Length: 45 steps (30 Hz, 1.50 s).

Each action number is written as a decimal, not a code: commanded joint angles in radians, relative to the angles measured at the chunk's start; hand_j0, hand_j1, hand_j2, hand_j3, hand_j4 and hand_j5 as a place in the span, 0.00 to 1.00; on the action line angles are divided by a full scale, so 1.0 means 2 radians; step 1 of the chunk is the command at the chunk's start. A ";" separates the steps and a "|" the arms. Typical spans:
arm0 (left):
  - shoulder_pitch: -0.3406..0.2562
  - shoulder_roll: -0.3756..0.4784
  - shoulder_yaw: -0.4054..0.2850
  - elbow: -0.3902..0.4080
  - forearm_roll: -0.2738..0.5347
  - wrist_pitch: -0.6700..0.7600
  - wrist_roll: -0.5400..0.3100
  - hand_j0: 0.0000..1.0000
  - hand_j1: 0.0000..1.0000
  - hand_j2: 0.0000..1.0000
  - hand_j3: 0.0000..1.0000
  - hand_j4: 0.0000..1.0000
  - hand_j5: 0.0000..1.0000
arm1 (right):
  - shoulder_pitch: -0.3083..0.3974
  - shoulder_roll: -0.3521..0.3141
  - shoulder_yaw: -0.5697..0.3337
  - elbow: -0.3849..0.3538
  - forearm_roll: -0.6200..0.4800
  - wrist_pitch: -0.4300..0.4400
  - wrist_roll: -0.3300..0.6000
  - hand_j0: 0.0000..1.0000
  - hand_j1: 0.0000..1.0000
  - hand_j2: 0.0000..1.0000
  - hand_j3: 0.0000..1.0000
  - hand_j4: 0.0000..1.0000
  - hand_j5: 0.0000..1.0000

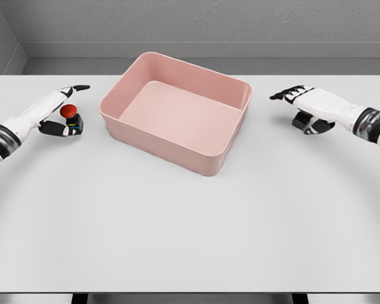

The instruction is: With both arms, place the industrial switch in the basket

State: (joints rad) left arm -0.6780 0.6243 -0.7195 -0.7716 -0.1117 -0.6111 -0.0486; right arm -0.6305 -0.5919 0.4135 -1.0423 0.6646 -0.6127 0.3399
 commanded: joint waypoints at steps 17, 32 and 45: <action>0.004 -0.001 -0.001 0.003 0.001 0.000 0.000 0.75 0.75 0.75 0.75 0.75 0.75 | -0.005 -0.012 -0.001 0.010 -0.003 0.001 0.013 0.81 0.81 0.81 0.81 0.81 0.81; 0.008 0.002 0.001 0.002 0.002 0.000 0.001 0.46 0.46 0.46 0.46 0.46 0.46 | -0.025 0.018 0.004 0.039 0.020 0.001 0.013 0.78 0.78 0.78 0.78 0.78 0.78; 0.008 0.004 0.003 -0.002 0.009 0.000 0.001 0.40 0.40 0.40 0.40 0.40 0.40 | -0.027 0.018 0.010 0.039 0.018 0.001 0.032 0.55 0.55 0.55 0.55 0.55 0.55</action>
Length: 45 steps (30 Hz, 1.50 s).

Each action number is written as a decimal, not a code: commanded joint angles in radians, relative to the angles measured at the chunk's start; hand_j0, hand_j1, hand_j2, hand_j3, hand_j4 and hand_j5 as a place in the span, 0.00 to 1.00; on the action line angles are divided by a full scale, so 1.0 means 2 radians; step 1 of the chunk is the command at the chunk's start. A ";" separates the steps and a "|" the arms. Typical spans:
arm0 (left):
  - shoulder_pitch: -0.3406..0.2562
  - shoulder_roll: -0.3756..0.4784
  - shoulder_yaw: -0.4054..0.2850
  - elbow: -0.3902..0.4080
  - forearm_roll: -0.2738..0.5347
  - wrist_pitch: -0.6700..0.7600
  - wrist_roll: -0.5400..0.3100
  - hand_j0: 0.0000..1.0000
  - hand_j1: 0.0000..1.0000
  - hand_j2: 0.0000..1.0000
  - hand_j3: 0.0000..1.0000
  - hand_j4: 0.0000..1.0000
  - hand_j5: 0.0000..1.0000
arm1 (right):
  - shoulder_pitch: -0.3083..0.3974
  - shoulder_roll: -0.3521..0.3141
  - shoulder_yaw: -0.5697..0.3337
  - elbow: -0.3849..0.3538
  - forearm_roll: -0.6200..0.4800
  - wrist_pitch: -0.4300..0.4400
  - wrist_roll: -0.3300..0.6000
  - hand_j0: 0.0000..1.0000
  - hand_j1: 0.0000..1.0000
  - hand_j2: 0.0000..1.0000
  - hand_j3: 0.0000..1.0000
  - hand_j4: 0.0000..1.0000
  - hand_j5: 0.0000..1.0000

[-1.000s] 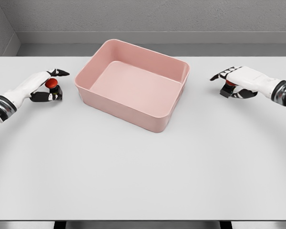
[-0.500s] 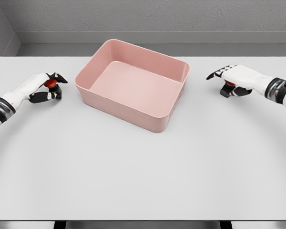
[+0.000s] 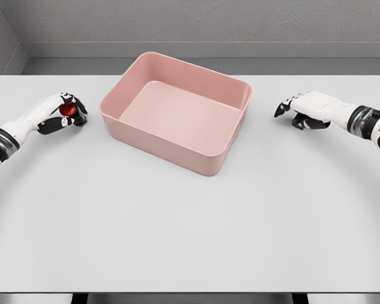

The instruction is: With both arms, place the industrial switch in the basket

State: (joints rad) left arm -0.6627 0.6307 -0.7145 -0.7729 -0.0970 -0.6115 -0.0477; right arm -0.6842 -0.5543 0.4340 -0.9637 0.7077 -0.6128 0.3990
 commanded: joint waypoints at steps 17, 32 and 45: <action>-0.008 0.002 0.023 -0.014 0.002 0.000 0.000 0.34 0.34 0.34 0.34 0.34 0.34 | -0.006 -0.007 -0.005 -0.001 -0.004 0.001 0.014 0.53 0.53 0.53 0.53 0.53 0.53; -0.019 0.006 0.051 -0.043 0.001 0.000 0.000 0.33 0.33 0.33 0.33 0.33 0.33 | -0.011 -0.017 -0.006 0.002 -0.006 0.001 0.020 0.88 0.88 0.88 0.88 0.88 0.88; -0.034 0.000 0.052 -0.081 0.002 0.000 0.000 0.33 0.33 0.33 0.33 0.33 0.33 | -0.012 -0.030 -0.007 0.002 -0.009 0.001 0.024 0.56 0.56 0.56 0.56 0.56 0.56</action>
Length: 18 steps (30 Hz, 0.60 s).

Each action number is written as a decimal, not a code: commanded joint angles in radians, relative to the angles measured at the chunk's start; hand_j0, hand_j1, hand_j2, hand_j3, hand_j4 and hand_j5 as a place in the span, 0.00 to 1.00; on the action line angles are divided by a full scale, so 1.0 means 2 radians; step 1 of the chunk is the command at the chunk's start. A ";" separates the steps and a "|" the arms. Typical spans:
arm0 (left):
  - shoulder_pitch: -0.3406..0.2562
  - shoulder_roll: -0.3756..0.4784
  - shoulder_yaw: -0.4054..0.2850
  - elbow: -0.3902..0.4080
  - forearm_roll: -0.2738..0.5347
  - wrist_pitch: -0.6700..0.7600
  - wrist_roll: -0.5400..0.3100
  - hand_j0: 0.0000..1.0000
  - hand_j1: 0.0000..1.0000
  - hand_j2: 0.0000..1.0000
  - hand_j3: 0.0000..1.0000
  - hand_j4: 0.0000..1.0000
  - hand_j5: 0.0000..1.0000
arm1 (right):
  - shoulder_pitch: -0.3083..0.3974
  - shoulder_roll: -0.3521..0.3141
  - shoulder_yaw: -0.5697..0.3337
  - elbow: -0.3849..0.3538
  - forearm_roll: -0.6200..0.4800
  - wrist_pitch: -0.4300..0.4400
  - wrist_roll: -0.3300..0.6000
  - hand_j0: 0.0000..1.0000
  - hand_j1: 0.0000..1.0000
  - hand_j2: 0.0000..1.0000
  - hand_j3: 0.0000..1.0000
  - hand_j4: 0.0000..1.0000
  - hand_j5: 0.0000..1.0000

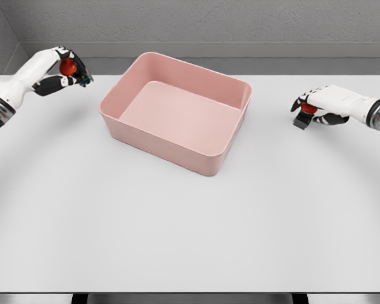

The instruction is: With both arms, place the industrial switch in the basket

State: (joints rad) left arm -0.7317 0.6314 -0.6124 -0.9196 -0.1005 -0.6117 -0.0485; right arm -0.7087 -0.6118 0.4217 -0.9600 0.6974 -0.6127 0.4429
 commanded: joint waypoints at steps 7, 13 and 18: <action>-0.005 -0.019 0.000 -0.023 0.003 0.000 0.000 0.32 0.32 0.32 0.32 0.32 0.32 | -0.001 -0.001 -0.001 -0.001 -0.004 0.001 0.008 0.50 0.50 0.50 0.50 0.50 0.50; -0.014 -0.048 -0.003 -0.029 -0.001 0.000 0.000 0.32 0.32 0.32 0.32 0.32 0.32 | -0.004 -0.008 -0.011 -0.004 -0.006 0.001 0.008 0.50 0.50 0.50 0.50 0.50 0.50; -0.021 -0.071 -0.004 -0.037 -0.008 0.000 0.000 0.33 0.33 0.33 0.33 0.33 0.33 | -0.011 -0.024 -0.020 -0.007 -0.007 0.001 0.008 0.50 0.50 0.50 0.50 0.50 0.50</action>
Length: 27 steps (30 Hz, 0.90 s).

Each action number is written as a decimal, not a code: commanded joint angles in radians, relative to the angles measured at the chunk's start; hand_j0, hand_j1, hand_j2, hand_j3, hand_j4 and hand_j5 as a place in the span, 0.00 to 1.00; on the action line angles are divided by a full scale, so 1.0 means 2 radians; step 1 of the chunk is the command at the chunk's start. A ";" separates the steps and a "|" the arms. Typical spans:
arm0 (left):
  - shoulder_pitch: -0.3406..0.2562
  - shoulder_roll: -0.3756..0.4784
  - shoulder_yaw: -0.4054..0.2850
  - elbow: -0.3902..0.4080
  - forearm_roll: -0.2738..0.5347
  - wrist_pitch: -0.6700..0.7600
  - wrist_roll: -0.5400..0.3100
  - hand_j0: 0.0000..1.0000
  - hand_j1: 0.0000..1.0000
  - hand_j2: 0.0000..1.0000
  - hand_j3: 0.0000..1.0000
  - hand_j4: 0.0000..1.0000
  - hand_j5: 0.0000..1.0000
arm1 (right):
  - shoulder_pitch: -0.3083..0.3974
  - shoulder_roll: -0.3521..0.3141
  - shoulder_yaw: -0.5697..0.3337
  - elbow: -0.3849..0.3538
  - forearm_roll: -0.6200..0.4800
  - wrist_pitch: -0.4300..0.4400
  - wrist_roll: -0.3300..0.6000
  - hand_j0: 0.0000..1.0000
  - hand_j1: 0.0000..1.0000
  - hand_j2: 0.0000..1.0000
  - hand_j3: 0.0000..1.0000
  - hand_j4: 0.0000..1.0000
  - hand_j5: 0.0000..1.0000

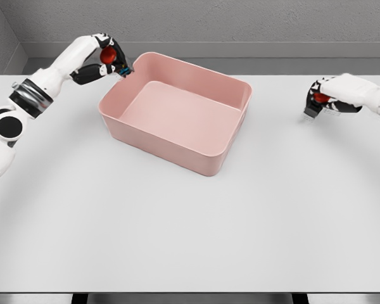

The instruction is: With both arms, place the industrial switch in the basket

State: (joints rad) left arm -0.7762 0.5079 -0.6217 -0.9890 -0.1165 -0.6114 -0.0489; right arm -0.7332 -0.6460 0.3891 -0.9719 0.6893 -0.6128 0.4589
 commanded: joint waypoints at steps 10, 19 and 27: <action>-0.008 -0.057 -0.001 0.001 -0.028 0.000 0.001 0.82 0.82 0.82 0.82 0.82 0.82 | -0.015 -0.037 -0.037 -0.003 -0.029 0.001 -0.002 0.51 0.51 0.51 0.51 0.51 0.51; -0.019 -0.082 0.000 0.004 -0.031 0.000 0.001 0.91 0.91 0.91 0.91 0.91 0.91 | -0.022 -0.050 -0.038 -0.056 -0.054 0.001 0.000 0.52 0.52 0.52 0.52 0.52 0.52; -0.017 -0.084 -0.002 0.005 -0.033 0.000 0.001 1.00 1.00 1.00 1.00 1.00 1.00 | -0.021 -0.047 -0.035 -0.121 -0.062 0.001 0.000 0.54 0.54 0.54 0.54 0.54 0.54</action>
State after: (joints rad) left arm -0.8084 0.3382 -0.6282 -0.9793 -0.1890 -0.6111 -0.0466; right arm -0.7716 -0.7394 0.3179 -1.1744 0.5778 -0.6138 0.4595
